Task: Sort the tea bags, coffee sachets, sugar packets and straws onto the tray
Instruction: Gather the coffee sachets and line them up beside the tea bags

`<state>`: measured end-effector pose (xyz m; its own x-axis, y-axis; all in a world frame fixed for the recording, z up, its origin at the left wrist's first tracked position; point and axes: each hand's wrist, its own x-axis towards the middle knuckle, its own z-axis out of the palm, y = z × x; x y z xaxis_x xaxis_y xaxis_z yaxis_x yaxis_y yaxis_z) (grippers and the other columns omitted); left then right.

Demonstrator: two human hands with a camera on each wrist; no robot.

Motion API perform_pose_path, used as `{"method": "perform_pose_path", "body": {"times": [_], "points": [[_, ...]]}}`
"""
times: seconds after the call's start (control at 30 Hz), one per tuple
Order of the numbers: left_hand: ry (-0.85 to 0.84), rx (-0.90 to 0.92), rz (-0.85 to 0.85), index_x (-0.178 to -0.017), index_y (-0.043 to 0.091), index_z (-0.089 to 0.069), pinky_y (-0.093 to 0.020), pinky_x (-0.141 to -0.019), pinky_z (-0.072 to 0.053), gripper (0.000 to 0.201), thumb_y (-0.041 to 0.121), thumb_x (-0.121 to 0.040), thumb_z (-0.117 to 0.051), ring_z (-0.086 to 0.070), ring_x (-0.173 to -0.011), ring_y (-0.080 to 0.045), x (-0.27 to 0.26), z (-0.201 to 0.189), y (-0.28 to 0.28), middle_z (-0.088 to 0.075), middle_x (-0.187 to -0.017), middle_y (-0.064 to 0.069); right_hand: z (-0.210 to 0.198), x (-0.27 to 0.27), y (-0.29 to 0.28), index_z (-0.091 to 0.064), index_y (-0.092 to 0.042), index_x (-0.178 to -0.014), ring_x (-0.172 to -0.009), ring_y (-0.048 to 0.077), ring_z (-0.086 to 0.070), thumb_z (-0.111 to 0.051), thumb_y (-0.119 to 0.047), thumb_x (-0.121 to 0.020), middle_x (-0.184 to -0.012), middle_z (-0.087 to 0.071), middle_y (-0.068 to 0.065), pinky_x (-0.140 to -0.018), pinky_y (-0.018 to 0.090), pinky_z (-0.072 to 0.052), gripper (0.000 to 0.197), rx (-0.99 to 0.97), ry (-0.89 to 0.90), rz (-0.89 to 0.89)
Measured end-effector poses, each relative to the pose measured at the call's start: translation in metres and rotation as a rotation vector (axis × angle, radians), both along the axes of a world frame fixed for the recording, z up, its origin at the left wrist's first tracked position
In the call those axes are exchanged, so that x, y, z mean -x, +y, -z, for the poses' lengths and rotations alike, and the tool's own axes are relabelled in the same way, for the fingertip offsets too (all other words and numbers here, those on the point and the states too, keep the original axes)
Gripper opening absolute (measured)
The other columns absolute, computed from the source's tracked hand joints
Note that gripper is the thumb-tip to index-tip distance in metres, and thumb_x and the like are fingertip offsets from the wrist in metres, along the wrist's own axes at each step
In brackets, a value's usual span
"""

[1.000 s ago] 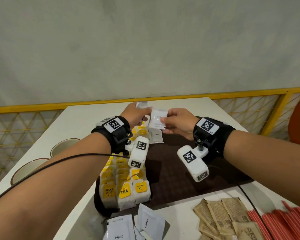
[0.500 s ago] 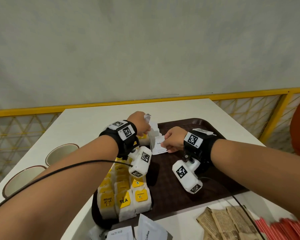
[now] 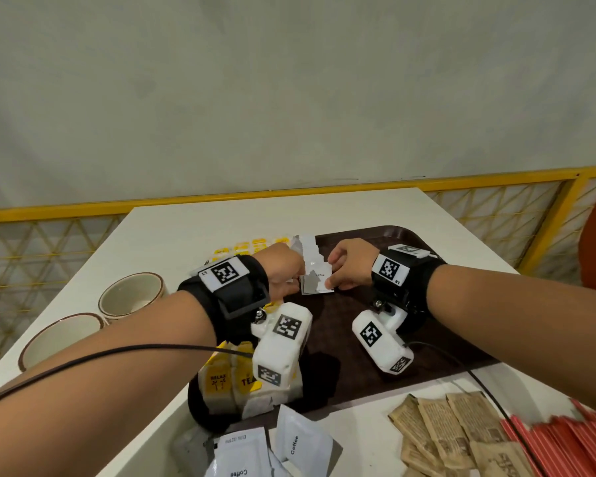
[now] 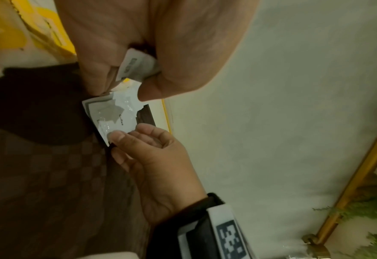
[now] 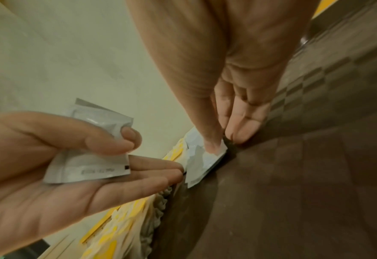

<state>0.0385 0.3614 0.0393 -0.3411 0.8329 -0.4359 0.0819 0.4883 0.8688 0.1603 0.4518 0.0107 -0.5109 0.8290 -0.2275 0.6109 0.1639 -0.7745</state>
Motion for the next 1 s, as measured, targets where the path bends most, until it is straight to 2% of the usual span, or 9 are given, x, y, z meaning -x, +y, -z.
{"method": "perform_pose_path", "body": {"times": [0.1,0.2,0.33,0.43,0.53,0.73,0.8,0.9,1.0], "points": [[-0.066,-0.007,-0.009,-0.117,-0.003,-0.052,-0.033,-0.077,-0.052,0.031,-0.010,-0.090,-0.040,-0.060,-0.097,-0.029,-0.004,0.002,0.001,-0.056,-0.114,-0.019,0.001,0.002,-0.002,-0.054,-0.017,-0.079,-0.093,0.031,-0.067,-0.080,0.002,-0.070,-0.096,-0.061,0.009,-0.081,0.044,-0.058,0.033,-0.058,-0.038,-0.016],[-0.084,-0.026,-0.021,-0.126,-0.002,-0.047,-0.033,-0.077,-0.049,0.039,-0.010,-0.090,-0.037,-0.058,-0.089,-0.027,-0.008,0.003,0.001,-0.056,-0.121,-0.022,0.004,0.003,0.000,-0.055,-0.016,-0.081,-0.095,0.031,-0.067,-0.081,0.002,-0.069,-0.101,-0.062,0.011,-0.080,0.044,-0.058,0.034,-0.081,-0.038,-0.018],[-0.087,-0.047,-0.027,-0.127,0.000,-0.047,-0.029,-0.072,-0.049,0.041,-0.011,-0.090,-0.035,-0.057,-0.079,-0.021,-0.009,0.005,0.003,-0.057,-0.108,-0.017,0.006,0.003,0.005,-0.059,-0.014,-0.091,-0.096,0.027,-0.066,-0.082,-0.003,-0.069,-0.102,-0.063,0.007,-0.082,0.043,-0.057,0.034,-0.121,-0.075,-0.024],[-0.098,-0.049,-0.017,-0.129,0.002,-0.047,-0.034,-0.086,-0.048,0.043,-0.010,-0.090,-0.035,-0.058,-0.088,-0.023,-0.010,0.006,0.003,-0.058,-0.114,-0.015,0.007,0.003,0.009,-0.061,-0.013,-0.095,-0.096,0.026,-0.066,-0.082,-0.004,-0.069,-0.096,-0.062,0.003,-0.083,0.043,-0.057,0.035,-0.124,-0.070,-0.020],[-0.110,-0.057,-0.015,-0.128,0.002,-0.048,-0.034,-0.091,-0.047,0.043,-0.010,-0.089,-0.035,-0.058,-0.098,-0.026,-0.008,0.008,0.003,-0.057,-0.120,-0.017,0.007,0.002,0.010,-0.061,-0.012,-0.093,-0.094,0.027,-0.067,-0.082,-0.002,-0.069,-0.101,-0.065,0.008,-0.082,0.042,-0.058,0.033,-0.137,-0.067,-0.020],[-0.121,-0.065,-0.023,-0.113,0.006,-0.047,-0.035,-0.095,-0.045,0.029,-0.009,-0.092,-0.034,-0.055,-0.095,-0.025,-0.005,0.007,0.001,-0.055,-0.104,-0.015,0.009,-0.002,0.012,-0.059,-0.015,-0.079,-0.077,0.018,-0.064,-0.077,0.001,-0.075,-0.084,-0.062,0.004,-0.062,0.025,-0.058,0.024,-0.068,0.027,0.006],[-0.131,-0.075,-0.008,-0.119,0.005,-0.046,-0.034,-0.094,-0.045,0.034,-0.010,-0.091,-0.033,-0.058,-0.094,-0.024,-0.006,0.008,0.000,-0.057,-0.107,-0.015,0.010,-0.003,0.011,-0.061,-0.014,-0.078,-0.078,0.019,-0.064,-0.076,0.000,-0.075,-0.086,-0.063,0.006,-0.063,0.024,-0.058,0.021,-0.064,0.025,0.004],[-0.148,-0.082,0.003,-0.134,0.004,-0.042,-0.036,-0.095,-0.047,0.046,-0.010,-0.091,-0.033,-0.058,-0.110,-0.031,-0.006,0.010,0.000,-0.055,-0.125,-0.018,0.010,-0.005,0.009,-0.061,-0.013,-0.077,-0.078,0.019,-0.065,-0.075,0.000,-0.076,-0.086,-0.063,0.008,-0.065,0.025,-0.059,0.019,-0.044,0.022,-0.007],[-0.147,-0.085,0.013,-0.134,0.006,-0.043,-0.038,-0.094,-0.046,0.047,-0.009,-0.091,-0.031,-0.058,-0.110,-0.034,-0.006,0.009,-0.002,-0.056,-0.121,-0.017,0.009,-0.006,0.008,-0.061,-0.012,-0.078,-0.077,0.019,-0.066,-0.075,0.000,-0.077,-0.084,-0.064,0.009,-0.065,0.025,-0.059,0.018,-0.024,0.028,-0.009]]}}
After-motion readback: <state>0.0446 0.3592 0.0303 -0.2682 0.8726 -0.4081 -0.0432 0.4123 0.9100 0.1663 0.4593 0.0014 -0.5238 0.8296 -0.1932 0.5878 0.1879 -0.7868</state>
